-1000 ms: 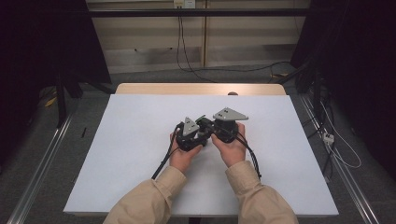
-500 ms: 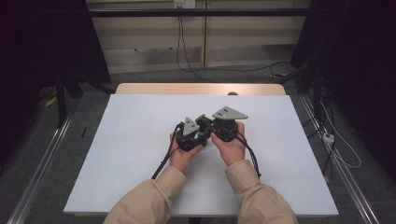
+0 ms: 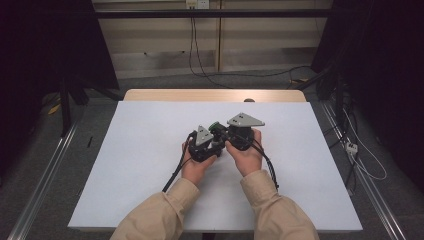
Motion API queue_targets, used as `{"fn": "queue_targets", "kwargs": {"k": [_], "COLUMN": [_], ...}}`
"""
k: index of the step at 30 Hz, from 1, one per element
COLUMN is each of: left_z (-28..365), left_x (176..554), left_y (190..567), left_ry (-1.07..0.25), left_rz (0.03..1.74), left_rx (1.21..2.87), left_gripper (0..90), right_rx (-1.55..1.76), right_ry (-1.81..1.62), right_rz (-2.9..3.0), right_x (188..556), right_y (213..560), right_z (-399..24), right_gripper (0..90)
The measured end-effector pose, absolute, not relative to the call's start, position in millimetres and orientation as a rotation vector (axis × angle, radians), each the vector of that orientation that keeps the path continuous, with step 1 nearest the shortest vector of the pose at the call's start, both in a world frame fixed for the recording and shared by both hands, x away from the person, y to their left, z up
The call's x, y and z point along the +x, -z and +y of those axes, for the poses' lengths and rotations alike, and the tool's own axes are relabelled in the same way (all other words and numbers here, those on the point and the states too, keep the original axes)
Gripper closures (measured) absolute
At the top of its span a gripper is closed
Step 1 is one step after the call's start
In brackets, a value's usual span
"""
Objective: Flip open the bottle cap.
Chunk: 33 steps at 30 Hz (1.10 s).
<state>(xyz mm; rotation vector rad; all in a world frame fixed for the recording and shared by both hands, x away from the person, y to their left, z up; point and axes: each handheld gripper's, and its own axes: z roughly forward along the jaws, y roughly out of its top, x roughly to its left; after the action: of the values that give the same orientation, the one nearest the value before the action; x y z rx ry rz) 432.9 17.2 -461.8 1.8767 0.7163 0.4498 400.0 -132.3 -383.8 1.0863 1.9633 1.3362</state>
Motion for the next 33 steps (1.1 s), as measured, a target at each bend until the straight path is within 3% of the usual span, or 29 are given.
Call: {"fn": "queue_targets", "kwargs": {"k": [33], "left_z": [17.4], "left_x": [433.2], "left_y": [461.9], "left_ry": [-0.440], "left_rz": [0.719], "left_rx": [1.870], "left_gripper": [53.1], "right_rx": [1.081], "right_ry": [-1.327], "right_rz": [1.979], "right_x": [413.2], "right_y": [382.7], "right_z": [-125.0], "right_gripper": [90.0]}}
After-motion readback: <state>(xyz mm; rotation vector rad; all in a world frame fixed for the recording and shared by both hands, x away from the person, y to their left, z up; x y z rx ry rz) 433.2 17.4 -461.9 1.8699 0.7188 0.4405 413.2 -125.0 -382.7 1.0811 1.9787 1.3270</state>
